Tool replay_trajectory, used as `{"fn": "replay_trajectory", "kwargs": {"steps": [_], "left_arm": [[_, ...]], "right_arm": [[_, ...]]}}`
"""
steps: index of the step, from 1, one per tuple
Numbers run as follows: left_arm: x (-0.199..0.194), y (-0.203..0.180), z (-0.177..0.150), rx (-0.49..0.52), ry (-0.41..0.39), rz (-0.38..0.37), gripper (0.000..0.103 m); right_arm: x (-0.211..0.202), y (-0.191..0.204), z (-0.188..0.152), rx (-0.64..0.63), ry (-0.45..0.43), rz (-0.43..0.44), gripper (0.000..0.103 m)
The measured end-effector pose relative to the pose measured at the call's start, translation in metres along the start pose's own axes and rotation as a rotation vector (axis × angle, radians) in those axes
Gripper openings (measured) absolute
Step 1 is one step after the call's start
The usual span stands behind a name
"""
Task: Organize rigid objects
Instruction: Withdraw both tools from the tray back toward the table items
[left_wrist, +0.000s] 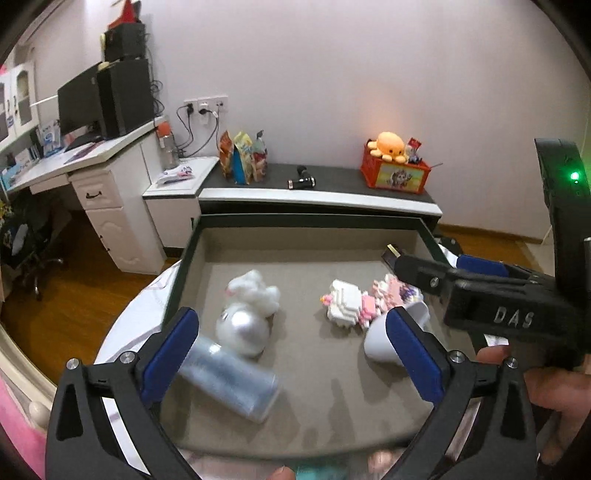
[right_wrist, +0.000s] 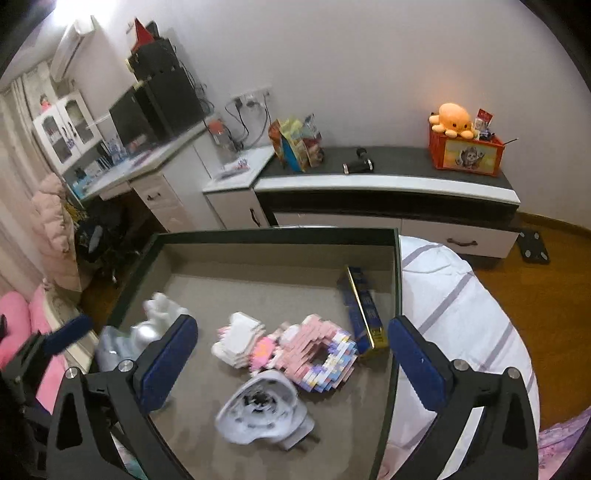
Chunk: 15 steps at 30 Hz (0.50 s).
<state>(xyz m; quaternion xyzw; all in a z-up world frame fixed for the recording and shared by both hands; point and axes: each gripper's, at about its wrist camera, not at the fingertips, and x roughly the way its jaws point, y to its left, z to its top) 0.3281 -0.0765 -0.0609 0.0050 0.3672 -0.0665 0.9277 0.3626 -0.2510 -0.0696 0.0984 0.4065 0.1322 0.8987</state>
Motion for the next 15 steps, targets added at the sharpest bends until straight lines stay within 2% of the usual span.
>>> {"fn": "replay_trajectory", "kwargs": {"steps": [8, 15], "left_arm": [[-0.067, 0.01, -0.028, -0.01, -0.069, -0.002, 0.103], [-0.121, 0.011, -0.056, 0.008, -0.101, -0.01, 0.103]], "right_arm": [[-0.067, 0.038, -0.04, -0.025, -0.089, -0.008, 0.103], [-0.127, 0.059, -0.084, 0.011, -0.158, -0.007, 0.103]]}}
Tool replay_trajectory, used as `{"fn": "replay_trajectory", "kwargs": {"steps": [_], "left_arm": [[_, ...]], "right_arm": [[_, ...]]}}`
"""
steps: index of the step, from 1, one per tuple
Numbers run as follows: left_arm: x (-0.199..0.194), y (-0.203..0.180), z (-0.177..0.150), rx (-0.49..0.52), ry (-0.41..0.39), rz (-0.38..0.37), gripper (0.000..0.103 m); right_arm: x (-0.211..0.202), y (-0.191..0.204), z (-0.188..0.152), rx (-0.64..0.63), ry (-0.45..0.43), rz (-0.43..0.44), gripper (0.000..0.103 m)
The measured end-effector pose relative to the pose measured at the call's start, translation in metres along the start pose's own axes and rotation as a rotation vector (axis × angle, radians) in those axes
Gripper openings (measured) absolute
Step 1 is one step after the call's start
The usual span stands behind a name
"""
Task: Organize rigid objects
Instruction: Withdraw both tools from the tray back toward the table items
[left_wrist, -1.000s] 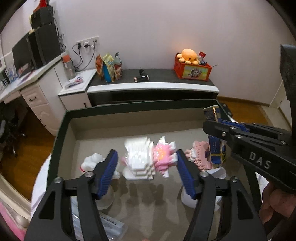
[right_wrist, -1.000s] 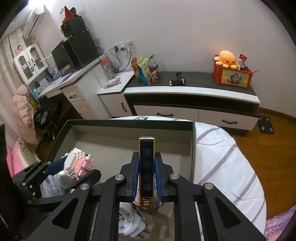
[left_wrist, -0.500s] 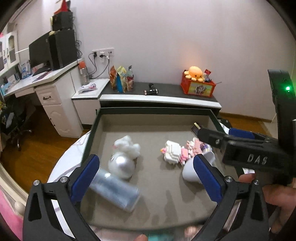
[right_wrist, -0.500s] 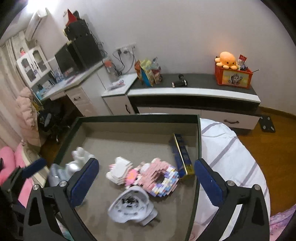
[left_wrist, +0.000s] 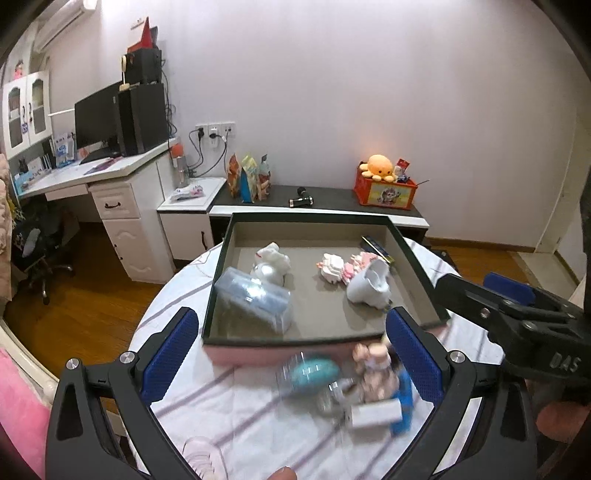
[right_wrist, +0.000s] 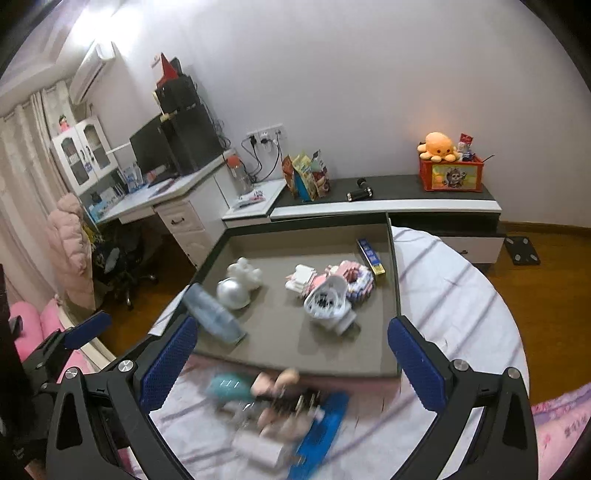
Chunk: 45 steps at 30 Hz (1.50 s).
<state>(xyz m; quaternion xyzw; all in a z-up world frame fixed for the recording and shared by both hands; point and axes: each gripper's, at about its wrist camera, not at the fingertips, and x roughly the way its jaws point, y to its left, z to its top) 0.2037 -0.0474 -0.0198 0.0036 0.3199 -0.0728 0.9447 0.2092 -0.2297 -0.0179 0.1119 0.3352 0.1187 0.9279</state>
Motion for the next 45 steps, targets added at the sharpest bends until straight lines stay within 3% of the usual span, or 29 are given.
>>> {"fn": "replay_trajectory", "kwargs": {"steps": [8, 11, 21, 31, 45], "left_arm": [[-0.051, 0.008, -0.028, -0.008, -0.023, 0.008, 0.103], [-0.067, 0.02, -0.041, -0.041, -0.013, -0.007, 0.103], [-0.101, 0.04, -0.087, -0.114, -0.003, 0.041, 0.103], [-0.111, 0.039, -0.109, -0.109, 0.024, 0.044, 0.103], [-0.112, 0.041, -0.114, -0.114, 0.03, 0.047, 0.103]], "right_arm": [[-0.06, 0.01, -0.037, 0.05, -0.082, -0.016, 0.103], [-0.071, 0.014, -0.053, 0.032, -0.07, -0.056, 0.103], [-0.091, 0.022, -0.122, 0.022, -0.017, -0.115, 0.103], [-0.102, 0.04, -0.132, -0.017, -0.018, -0.095, 0.103], [-0.101, 0.042, -0.135, -0.023, -0.006, -0.102, 0.103]]}}
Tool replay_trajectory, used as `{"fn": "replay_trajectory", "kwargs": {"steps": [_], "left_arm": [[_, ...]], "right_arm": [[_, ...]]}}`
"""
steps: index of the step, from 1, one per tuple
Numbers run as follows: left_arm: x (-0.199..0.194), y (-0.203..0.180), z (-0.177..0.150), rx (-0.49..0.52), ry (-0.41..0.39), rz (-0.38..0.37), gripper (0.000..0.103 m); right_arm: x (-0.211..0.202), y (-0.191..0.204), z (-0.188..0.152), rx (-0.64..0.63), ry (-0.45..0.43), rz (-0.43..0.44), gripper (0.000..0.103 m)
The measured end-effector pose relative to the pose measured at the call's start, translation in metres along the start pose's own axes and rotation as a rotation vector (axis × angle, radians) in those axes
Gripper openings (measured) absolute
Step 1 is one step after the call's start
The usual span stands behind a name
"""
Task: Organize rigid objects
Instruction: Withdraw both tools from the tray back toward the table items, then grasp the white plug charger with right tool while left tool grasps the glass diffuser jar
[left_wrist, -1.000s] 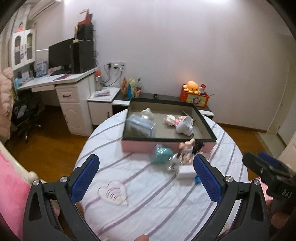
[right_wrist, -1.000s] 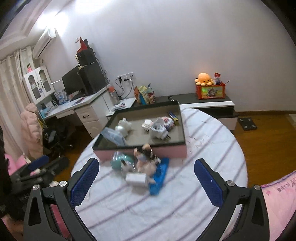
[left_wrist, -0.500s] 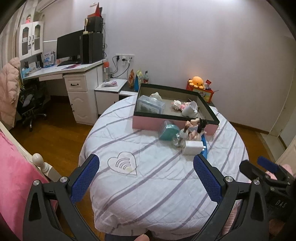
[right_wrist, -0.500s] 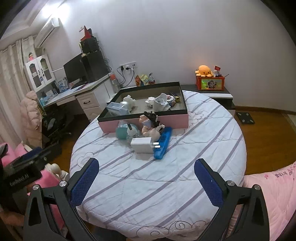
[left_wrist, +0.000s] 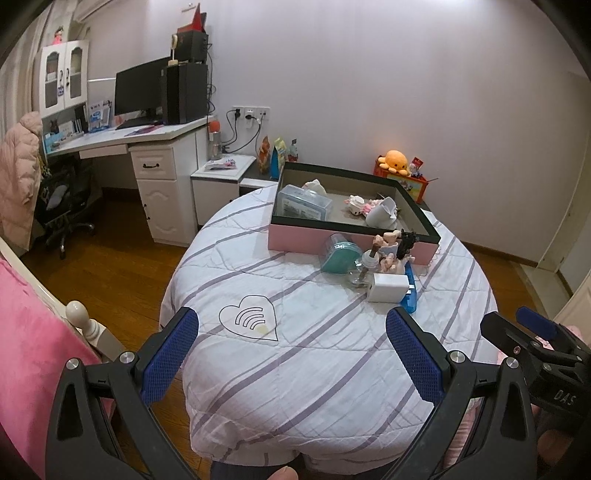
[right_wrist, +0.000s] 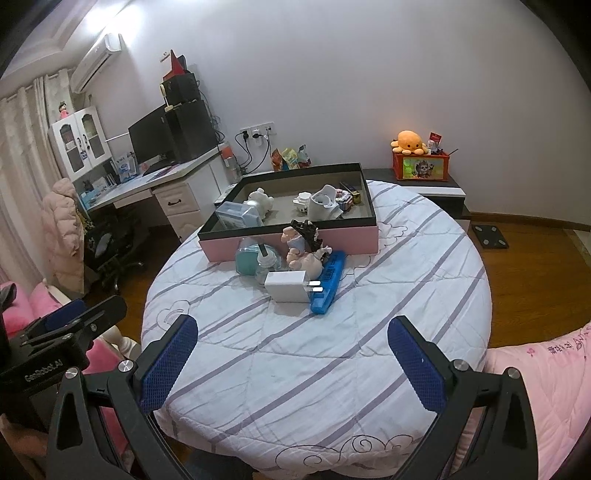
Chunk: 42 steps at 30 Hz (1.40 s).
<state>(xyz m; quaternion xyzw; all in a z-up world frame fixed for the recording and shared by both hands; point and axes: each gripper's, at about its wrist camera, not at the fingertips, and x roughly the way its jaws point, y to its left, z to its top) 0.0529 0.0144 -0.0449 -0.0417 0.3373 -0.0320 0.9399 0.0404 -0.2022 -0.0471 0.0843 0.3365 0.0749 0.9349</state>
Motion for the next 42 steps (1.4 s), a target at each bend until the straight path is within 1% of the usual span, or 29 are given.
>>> {"fn": "replay_trajectory", "kwargs": {"steps": [8, 16, 26, 28, 30, 31, 33, 34, 35, 36, 38, 42], "left_arm": [[0.017, 0.005, 0.002, -0.001, 0.028, 0.011, 0.103], [0.053, 0.012, 0.002, -0.006, 0.074, 0.03, 0.103], [0.097, 0.021, 0.002, -0.02, 0.134, 0.052, 0.103], [0.103, 0.023, 0.002, -0.023, 0.141, 0.052, 0.103], [0.109, 0.023, 0.003, -0.025, 0.148, 0.053, 0.103], [0.112, 0.023, 0.004, -0.025, 0.151, 0.052, 0.103], [0.116, 0.022, 0.004, -0.023, 0.156, 0.052, 0.103], [0.118, 0.022, 0.005, -0.022, 0.159, 0.051, 0.103], [0.12, 0.021, 0.005, -0.022, 0.161, 0.05, 0.103], [0.121, 0.021, 0.005, -0.022, 0.163, 0.048, 0.103], [0.124, 0.018, 0.005, -0.017, 0.166, 0.045, 0.103], [0.126, 0.011, 0.006, -0.005, 0.164, 0.036, 0.103]], "right_arm": [[0.031, -0.001, 0.0, -0.014, 0.055, -0.011, 0.103], [0.077, 0.001, 0.007, -0.018, 0.088, -0.017, 0.103], [0.133, 0.015, 0.011, -0.054, 0.133, -0.025, 0.102], [0.141, 0.016, 0.01, -0.062, 0.137, -0.032, 0.098], [0.149, 0.016, 0.01, -0.059, 0.147, -0.023, 0.097], [0.152, 0.016, 0.01, -0.063, 0.152, -0.021, 0.093], [0.155, 0.018, 0.008, -0.092, 0.143, -0.047, 0.089], [0.155, 0.019, 0.008, -0.107, 0.134, -0.058, 0.082], [0.155, 0.018, 0.008, -0.113, 0.127, -0.064, 0.078], [0.154, 0.017, 0.009, -0.116, 0.121, -0.065, 0.069], [0.151, 0.014, 0.01, -0.104, 0.113, -0.028, 0.068], [0.143, 0.009, 0.007, -0.1, 0.098, -0.004, 0.068]]}}
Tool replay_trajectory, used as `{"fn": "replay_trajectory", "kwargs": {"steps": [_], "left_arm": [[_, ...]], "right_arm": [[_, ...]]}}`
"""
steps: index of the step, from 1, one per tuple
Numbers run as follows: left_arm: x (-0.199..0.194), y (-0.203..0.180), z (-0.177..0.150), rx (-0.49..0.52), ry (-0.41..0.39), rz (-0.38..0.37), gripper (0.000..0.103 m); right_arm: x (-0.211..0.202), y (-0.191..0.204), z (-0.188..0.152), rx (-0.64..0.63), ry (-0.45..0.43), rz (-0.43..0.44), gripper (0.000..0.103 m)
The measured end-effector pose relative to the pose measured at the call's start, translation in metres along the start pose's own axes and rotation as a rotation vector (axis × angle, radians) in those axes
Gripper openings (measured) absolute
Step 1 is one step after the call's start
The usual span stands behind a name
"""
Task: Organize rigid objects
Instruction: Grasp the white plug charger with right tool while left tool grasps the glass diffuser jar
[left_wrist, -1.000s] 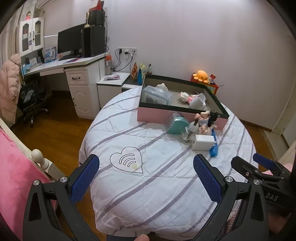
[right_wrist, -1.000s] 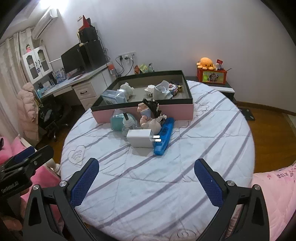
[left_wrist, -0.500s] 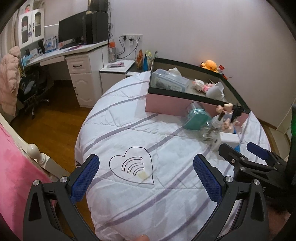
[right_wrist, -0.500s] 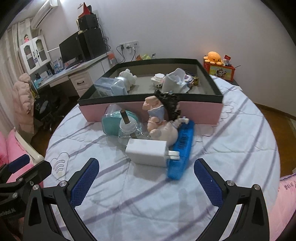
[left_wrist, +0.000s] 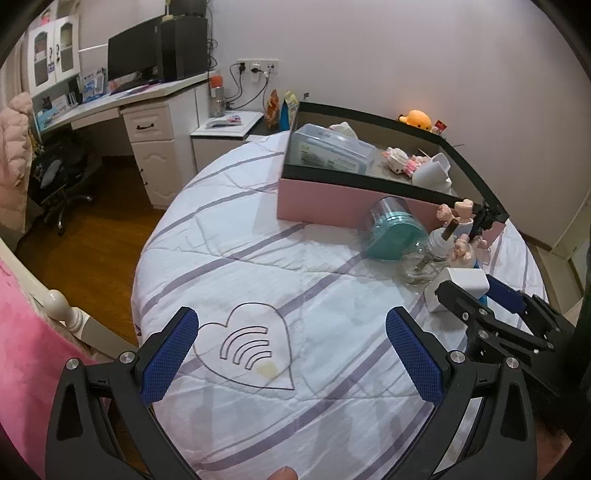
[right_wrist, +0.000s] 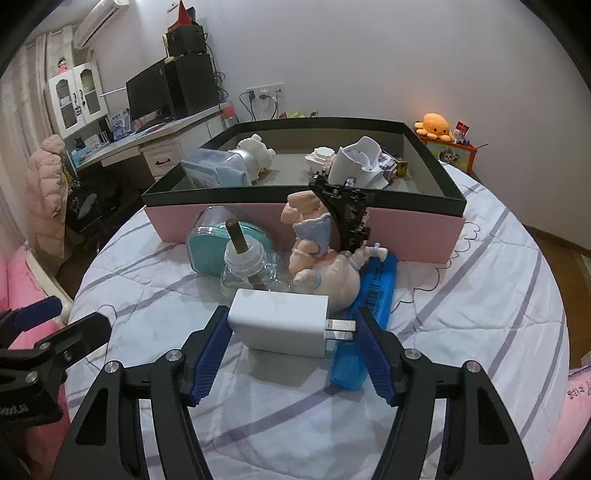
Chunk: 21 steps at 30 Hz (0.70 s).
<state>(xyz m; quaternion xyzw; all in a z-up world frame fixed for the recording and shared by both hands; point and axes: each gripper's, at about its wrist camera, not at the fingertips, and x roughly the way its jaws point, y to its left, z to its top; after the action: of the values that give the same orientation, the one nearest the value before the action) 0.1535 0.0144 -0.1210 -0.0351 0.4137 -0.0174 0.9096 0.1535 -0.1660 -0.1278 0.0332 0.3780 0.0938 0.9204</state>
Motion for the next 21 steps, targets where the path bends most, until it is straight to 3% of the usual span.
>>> {"fn": "replay_trajectory", "kwargs": {"steps": [9, 21], "left_arm": [[0.004, -0.027, 0.008, 0.012, -0.013, -0.062, 0.103], [0.035, -0.074, 0.021, 0.022, 0.01, -0.131, 0.102]], "right_arm": [[-0.026, -0.017, -0.002, 0.028, -0.023, 0.01, 0.068], [-0.045, -0.074, -0.01, 0.144, -0.042, -0.033, 0.068]]}}
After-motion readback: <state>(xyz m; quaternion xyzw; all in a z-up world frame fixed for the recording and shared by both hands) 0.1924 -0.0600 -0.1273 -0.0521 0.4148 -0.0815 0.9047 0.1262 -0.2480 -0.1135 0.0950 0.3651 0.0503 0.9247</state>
